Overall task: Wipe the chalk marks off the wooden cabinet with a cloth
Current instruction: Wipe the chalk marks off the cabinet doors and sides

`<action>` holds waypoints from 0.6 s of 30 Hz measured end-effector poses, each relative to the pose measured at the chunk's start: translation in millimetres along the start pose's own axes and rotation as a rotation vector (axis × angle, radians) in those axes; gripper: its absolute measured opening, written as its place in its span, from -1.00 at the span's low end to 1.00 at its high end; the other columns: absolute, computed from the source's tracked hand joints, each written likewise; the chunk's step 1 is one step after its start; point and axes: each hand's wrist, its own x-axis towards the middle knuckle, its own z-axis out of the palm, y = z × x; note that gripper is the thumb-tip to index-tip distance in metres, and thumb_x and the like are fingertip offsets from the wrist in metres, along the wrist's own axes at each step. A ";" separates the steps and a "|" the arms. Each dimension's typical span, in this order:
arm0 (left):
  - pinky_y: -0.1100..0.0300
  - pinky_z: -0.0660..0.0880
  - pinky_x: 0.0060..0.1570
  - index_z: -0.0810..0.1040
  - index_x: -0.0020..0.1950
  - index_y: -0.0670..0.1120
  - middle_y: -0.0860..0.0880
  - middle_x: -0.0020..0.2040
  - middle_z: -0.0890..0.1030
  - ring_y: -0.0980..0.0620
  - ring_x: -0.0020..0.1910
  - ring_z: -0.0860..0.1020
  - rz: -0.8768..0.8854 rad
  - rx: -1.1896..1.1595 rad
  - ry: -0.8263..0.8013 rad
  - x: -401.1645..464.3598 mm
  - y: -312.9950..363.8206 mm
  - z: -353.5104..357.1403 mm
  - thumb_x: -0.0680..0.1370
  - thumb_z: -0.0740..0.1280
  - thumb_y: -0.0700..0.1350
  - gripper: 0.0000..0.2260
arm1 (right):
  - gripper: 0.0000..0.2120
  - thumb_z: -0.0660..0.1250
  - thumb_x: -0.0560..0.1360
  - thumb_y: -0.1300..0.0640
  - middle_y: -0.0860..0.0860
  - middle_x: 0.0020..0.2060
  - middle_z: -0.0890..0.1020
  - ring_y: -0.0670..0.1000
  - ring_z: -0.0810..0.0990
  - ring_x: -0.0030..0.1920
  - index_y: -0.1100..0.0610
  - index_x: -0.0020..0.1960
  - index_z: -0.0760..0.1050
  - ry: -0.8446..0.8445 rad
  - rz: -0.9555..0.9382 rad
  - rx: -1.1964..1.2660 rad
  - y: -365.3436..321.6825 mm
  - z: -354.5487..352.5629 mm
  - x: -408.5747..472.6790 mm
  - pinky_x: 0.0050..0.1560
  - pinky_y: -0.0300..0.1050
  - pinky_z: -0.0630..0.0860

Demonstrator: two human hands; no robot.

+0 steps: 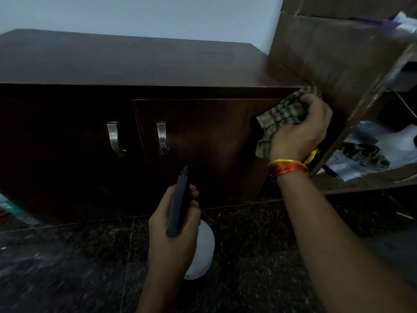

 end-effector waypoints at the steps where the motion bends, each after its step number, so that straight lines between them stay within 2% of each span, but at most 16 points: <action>1: 0.25 0.46 -0.15 0.57 0.13 -0.11 0.01 -0.10 0.61 -0.01 -0.19 0.55 0.000 0.002 0.004 0.1 0.7 -2.2 0.57 0.27 -0.25 -0.82 | -0.61 0.09 0.37 0.41 0.14 0.08 0.53 0.06 0.52 0.14 0.26 0.09 0.54 0.007 -0.008 0.004 -0.4 1.5 -3.0 0.22 -0.14 0.43; 5: 0.24 0.46 -0.18 0.56 0.16 -0.12 0.01 -0.02 0.62 -0.06 -0.17 0.56 0.014 0.013 0.036 4.6 4.0 -15.0 0.57 0.27 -0.27 -0.80 | -0.66 0.14 0.42 0.40 0.20 0.08 0.54 0.10 0.53 0.14 0.28 0.11 0.56 0.024 -0.056 -0.013 -3.4 6.7 -10.2 0.23 -0.19 0.42; 8: 0.35 0.50 -0.23 0.54 0.19 -0.16 0.00 -0.02 0.61 -0.06 -0.16 0.56 0.033 0.027 0.058 8.3 4.5 -24.2 0.57 0.26 -0.30 -0.79 | -0.68 0.16 0.45 0.35 0.21 0.11 0.54 0.13 0.52 0.16 0.26 0.12 0.57 0.016 -0.085 -0.050 -7.0 10.7 -15.7 0.25 -0.15 0.41; 11: 0.41 0.49 -0.24 0.53 0.19 -0.22 -0.03 -0.03 0.59 -0.06 -0.17 0.55 0.041 0.035 0.070 9.7 3.3 -30.1 0.58 0.25 -0.34 -0.79 | -0.71 0.17 0.47 0.32 0.21 0.14 0.53 0.13 0.50 0.19 0.25 0.11 0.58 0.024 -0.038 -0.017 -10.0 14.0 -16.9 0.26 -0.09 0.42; 14: 0.40 0.48 -0.25 0.54 0.14 -0.15 -0.02 -0.05 0.60 0.01 -0.21 0.55 0.038 0.034 0.081 8.5 2.7 -32.7 0.59 0.25 -0.33 -0.81 | -0.72 0.16 0.42 0.37 0.21 0.07 0.53 0.11 0.53 0.13 0.28 0.03 0.58 0.028 -0.077 -0.026 -15.6 13.3 -18.9 0.23 -0.18 0.43; 16: 0.39 0.48 -0.24 0.56 0.11 -0.11 -0.03 -0.08 0.60 0.05 -0.22 0.55 0.035 0.018 0.078 7.6 4.9 -34.4 0.59 0.25 -0.32 -0.81 | -0.71 0.12 0.39 0.38 0.22 0.05 0.51 0.10 0.52 0.10 0.28 -0.01 0.56 -0.033 -0.153 -0.024 -22.1 11.5 -26.4 0.21 -0.22 0.42; 18: 0.34 0.49 -0.23 0.56 0.07 -0.06 -0.03 -0.12 0.59 0.09 -0.25 0.55 0.049 0.017 0.084 7.8 6.1 -36.2 0.58 0.25 -0.32 -0.80 | -0.66 0.08 0.35 0.35 0.24 0.06 0.50 0.13 0.51 0.12 0.29 0.00 0.56 -0.104 -0.222 -0.027 -29.5 11.3 -36.8 0.21 -0.12 0.43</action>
